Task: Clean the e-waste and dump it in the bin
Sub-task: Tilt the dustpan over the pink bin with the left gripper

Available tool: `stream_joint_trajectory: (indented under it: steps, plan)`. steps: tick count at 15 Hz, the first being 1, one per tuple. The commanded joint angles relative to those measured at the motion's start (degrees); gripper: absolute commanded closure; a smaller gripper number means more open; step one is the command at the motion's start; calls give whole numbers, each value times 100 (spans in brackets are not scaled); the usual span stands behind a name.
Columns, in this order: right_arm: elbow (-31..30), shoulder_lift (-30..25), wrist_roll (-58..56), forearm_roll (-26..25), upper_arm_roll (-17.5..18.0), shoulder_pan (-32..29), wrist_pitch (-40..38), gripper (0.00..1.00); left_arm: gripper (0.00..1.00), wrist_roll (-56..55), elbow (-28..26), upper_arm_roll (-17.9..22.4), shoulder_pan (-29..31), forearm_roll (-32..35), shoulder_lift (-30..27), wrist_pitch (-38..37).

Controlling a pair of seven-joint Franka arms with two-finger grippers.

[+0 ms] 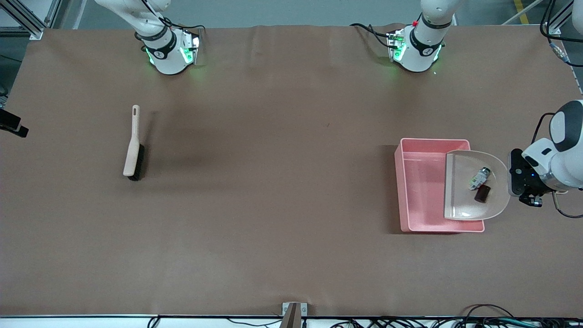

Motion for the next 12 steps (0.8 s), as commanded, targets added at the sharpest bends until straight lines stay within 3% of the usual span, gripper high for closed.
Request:
stream_joint_trajectory:
  steps: [1,3,6,12]
  plan:
    - [139,-25,-33,-55,22,-2,-275,0,100,81,-268,656,-524,-18,-498,170]
    - [104,-236,-60,-2,57,33,-513,0,100,46,-304,956,-832,-9,-595,223]
    - [-1140,-911,-34,-11,83,244,256,0,100,-137,-312,1518,-1491,289,-753,179]
    - [-1065,-905,-42,-90,101,535,207,0,100,-937,-269,2170,-2440,1018,-885,-207]
